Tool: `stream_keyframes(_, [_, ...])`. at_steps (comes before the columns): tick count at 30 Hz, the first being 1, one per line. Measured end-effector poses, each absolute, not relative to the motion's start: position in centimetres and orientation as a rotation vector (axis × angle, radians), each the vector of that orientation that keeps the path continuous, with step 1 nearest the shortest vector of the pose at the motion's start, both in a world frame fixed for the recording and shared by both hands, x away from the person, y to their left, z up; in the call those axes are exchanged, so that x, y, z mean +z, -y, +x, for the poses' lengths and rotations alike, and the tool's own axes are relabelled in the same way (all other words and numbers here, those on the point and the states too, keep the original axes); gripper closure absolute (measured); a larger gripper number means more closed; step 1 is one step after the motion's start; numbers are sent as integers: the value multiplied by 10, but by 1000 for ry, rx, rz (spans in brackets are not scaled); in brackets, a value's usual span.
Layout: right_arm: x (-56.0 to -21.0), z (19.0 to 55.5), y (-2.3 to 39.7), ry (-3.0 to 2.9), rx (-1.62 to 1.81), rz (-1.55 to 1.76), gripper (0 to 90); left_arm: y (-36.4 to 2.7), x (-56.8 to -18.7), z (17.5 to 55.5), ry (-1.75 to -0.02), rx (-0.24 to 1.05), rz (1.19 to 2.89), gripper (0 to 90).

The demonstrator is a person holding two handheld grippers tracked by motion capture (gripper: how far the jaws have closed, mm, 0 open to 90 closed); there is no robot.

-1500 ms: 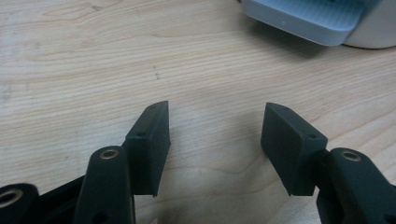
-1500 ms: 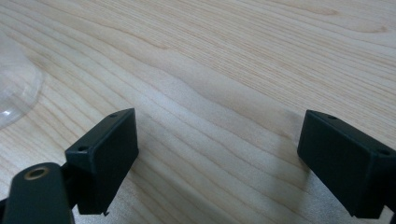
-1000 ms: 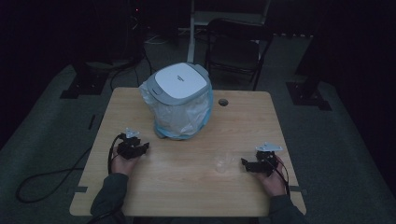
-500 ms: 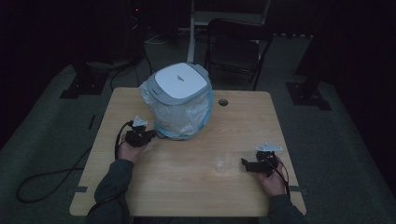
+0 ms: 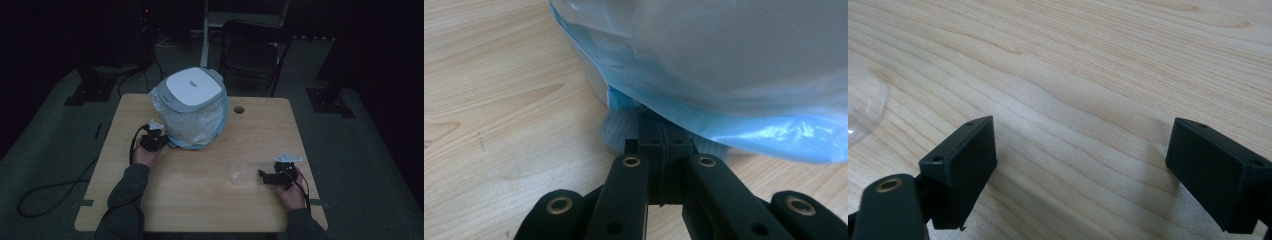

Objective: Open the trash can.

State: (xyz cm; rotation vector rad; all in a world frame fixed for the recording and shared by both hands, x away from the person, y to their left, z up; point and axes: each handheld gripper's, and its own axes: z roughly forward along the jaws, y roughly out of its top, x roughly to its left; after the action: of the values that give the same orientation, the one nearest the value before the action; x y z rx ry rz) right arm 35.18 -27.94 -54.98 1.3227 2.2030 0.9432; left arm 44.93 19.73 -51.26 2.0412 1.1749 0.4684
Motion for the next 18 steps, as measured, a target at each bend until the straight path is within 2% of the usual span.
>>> stream_keyframes(18, [-550,351,279,-2204,947,1318,136,-195,-521,446,-1179,495,2034,900])
